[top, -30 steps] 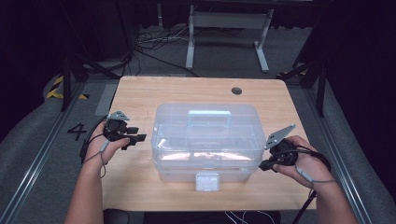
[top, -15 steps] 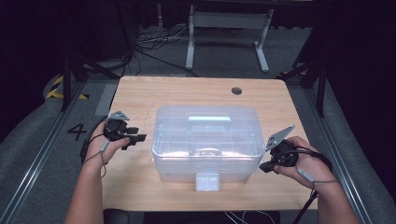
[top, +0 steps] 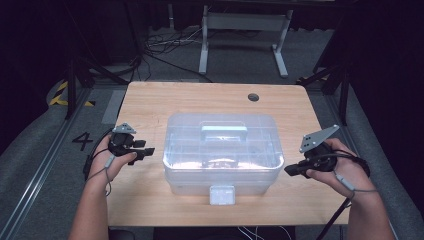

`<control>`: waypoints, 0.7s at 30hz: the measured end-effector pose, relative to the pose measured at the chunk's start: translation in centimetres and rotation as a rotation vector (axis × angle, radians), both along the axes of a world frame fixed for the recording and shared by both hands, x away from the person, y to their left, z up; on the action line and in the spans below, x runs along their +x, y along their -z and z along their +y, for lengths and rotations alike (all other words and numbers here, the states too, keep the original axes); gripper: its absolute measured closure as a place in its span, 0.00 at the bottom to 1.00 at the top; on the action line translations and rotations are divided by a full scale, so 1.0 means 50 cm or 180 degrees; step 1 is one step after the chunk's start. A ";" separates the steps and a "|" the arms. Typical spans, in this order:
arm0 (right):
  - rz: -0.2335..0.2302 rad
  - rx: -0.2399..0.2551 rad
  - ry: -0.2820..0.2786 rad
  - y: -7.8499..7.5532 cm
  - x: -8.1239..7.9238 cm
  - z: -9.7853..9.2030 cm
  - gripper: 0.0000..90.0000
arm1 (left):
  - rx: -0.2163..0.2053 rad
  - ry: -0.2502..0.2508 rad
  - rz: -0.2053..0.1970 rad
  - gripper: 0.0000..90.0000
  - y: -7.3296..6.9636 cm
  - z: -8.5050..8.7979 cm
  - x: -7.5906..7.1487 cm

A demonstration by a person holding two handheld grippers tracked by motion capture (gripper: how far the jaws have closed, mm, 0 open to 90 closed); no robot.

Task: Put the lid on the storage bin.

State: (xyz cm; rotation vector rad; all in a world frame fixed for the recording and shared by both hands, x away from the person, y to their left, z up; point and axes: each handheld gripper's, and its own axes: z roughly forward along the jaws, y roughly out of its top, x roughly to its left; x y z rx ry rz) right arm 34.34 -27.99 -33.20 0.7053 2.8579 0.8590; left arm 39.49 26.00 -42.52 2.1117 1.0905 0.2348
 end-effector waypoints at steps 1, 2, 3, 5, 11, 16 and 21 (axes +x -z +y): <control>-0.0042 0.0074 0.0001 -0.007 0.002 -0.003 1.00 | -0.0005 -0.0012 0.0003 0.53 0.001 0.000 -0.004; -0.0083 0.0124 0.0004 -0.012 0.004 -0.005 1.00 | 0.0004 -0.0020 -0.0014 0.52 0.002 0.001 -0.007; -0.0103 0.0154 0.0013 -0.017 0.005 -0.006 1.00 | 0.0009 -0.0021 -0.0015 0.52 0.003 0.003 -0.012; -0.0180 0.0290 0.0021 -0.027 0.010 -0.011 1.00 | 0.0019 -0.0015 -0.0015 0.52 0.005 0.005 -0.018; -0.0350 0.0623 0.0091 -0.041 0.030 -0.022 1.00 | 0.0009 -0.0048 -0.0009 0.51 0.009 0.012 -0.034; -0.0541 0.0943 0.0266 -0.042 0.051 -0.031 0.95 | -0.0008 -0.0062 -0.0031 0.51 0.009 0.017 -0.039; -0.0693 0.1242 0.0599 -0.028 0.079 -0.053 0.80 | -0.0022 -0.0085 -0.0031 0.50 0.009 0.015 -0.038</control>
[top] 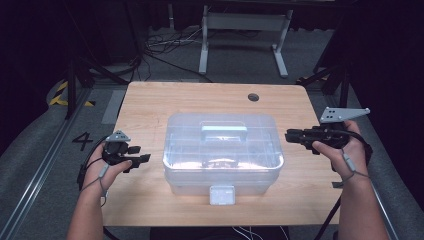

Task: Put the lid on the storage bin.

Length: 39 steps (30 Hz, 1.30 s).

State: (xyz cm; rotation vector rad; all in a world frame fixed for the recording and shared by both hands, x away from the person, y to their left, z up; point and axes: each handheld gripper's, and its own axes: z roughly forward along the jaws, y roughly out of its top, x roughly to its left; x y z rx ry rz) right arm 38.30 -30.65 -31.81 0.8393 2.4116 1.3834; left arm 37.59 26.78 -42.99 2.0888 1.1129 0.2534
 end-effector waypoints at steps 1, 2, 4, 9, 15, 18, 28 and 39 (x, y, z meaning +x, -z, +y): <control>0.0033 -0.0010 0.0062 0.006 0.006 -0.004 0.77 | 0.0004 0.0005 -0.0006 0.50 0.000 0.000 0.001; 0.0045 -0.0006 0.0089 0.010 0.010 -0.006 0.74 | 0.0007 -0.0003 -0.0014 0.49 0.001 -0.001 0.002; 0.0029 0.0032 0.0156 0.021 0.021 -0.011 0.65 | 0.0020 -0.0004 -0.0026 0.49 0.001 -0.001 0.005; -0.0104 0.0015 0.0390 0.043 0.045 -0.029 0.50 | -0.0011 -0.0062 -0.0016 0.46 0.003 -0.002 0.009; -0.0091 -0.0119 0.0520 0.076 0.074 -0.051 0.46 | -0.0005 -0.0128 -0.0012 0.43 0.008 -0.002 0.015; 0.0009 -0.0283 0.0534 0.101 0.099 -0.065 0.42 | 0.0010 -0.0155 -0.0016 0.42 0.010 -0.001 0.017; 0.0039 -0.0269 0.0679 0.170 0.137 -0.076 0.34 | 0.0027 -0.0271 0.0012 0.30 0.016 0.001 0.023; 0.0197 -0.0387 0.0794 0.248 0.170 -0.078 0.31 | 0.0123 -0.0451 0.0035 0.24 0.041 0.010 0.033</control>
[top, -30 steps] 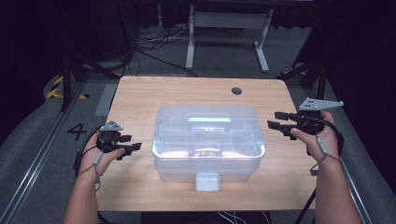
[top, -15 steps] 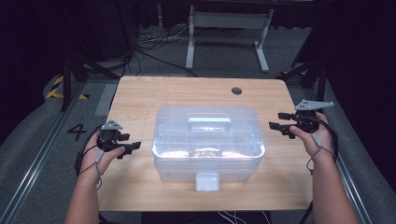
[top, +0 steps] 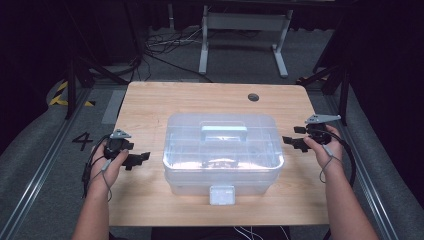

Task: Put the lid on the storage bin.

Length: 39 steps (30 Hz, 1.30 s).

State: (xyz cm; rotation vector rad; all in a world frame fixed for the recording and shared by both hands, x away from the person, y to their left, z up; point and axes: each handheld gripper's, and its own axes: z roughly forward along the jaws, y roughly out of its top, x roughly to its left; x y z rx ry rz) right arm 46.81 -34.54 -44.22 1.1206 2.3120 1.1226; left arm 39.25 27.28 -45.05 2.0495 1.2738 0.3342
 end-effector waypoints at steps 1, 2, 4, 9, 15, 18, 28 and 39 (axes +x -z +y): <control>0.0008 0.0025 0.0015 0.005 0.001 -0.001 0.31 | 0.0009 -0.0014 0.0027 0.24 0.002 0.002 0.000; 0.0015 0.0055 0.0040 0.011 0.003 -0.003 0.31 | 0.0030 -0.0035 0.0022 0.24 0.006 0.003 0.001; 0.0016 0.0086 0.0095 0.025 0.006 -0.009 0.31 | 0.0040 -0.0034 0.0042 0.24 0.012 0.005 0.003; -0.0011 0.0121 0.0147 0.052 0.006 -0.018 0.31 | 0.0106 -0.0021 0.0054 0.24 0.020 0.000 0.005; -0.0061 0.0091 0.0117 0.077 -0.004 -0.015 0.31 | 0.0157 -0.0020 0.0014 0.24 0.033 0.000 0.007; -0.0082 0.0053 0.0090 0.088 -0.008 -0.009 0.31 | 0.0187 -0.0004 0.0036 0.24 0.039 0.000 0.005; -0.0169 0.0019 0.0088 0.106 -0.029 0.009 0.31 | 0.0302 -0.0007 0.0054 0.24 0.049 -0.001 0.006; -0.0048 -0.0128 0.0082 0.105 -0.043 0.018 0.31 | 0.0411 0.0054 0.0114 0.24 0.052 -0.005 0.006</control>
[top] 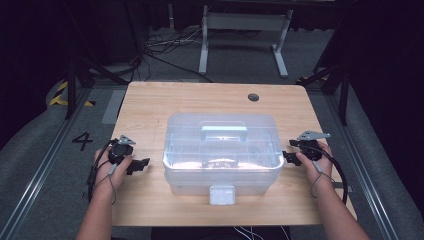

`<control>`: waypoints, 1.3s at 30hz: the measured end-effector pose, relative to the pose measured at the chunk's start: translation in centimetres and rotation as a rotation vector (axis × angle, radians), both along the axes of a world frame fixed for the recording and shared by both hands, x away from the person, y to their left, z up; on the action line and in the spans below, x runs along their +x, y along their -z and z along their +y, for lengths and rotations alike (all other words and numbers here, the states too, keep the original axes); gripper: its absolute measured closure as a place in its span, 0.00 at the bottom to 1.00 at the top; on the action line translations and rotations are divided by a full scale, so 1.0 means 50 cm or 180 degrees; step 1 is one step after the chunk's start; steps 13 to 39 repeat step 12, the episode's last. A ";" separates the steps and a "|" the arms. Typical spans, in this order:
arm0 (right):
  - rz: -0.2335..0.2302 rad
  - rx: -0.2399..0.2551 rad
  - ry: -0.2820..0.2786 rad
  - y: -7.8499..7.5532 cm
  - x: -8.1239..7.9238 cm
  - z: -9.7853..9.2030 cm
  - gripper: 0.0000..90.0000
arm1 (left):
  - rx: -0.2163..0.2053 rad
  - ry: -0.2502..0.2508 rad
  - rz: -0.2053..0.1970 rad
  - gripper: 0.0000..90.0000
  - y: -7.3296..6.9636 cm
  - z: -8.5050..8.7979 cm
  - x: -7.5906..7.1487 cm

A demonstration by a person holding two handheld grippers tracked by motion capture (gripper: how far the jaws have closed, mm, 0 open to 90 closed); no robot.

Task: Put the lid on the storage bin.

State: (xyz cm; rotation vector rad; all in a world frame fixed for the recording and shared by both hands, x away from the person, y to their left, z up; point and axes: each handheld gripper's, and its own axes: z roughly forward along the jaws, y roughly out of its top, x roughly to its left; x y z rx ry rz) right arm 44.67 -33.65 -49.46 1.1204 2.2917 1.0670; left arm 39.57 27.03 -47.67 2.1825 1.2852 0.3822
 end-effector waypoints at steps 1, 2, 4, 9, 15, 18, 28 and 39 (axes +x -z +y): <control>0.0003 0.0003 0.0000 0.000 0.000 0.000 0.31 | -0.0005 0.0002 0.0002 0.24 0.000 0.000 0.000; 0.0006 0.0004 0.0007 0.001 0.001 -0.001 0.31 | -0.0016 -0.0006 0.0008 0.24 0.000 -0.001 0.000; 0.0029 -0.0012 0.0019 0.002 0.002 -0.003 0.31 | -0.0010 0.0002 0.0021 0.24 0.001 -0.002 0.000; 0.0082 -0.0016 0.0089 0.002 0.004 -0.007 0.31 | -0.0015 -0.0005 0.0066 0.24 0.001 -0.002 0.000; 0.0127 -0.0016 0.0126 0.000 0.004 -0.009 0.30 | -0.0005 -0.0022 0.0080 0.24 0.001 -0.001 0.001; 0.0127 -0.0016 0.0126 0.000 0.004 -0.009 0.30 | -0.0005 -0.0022 0.0080 0.24 0.001 -0.001 0.001; 0.0127 -0.0016 0.0126 0.000 0.004 -0.009 0.30 | -0.0005 -0.0022 0.0080 0.24 0.001 -0.001 0.001; 0.0127 -0.0016 0.0126 0.000 0.004 -0.009 0.30 | -0.0005 -0.0022 0.0080 0.24 0.001 -0.001 0.001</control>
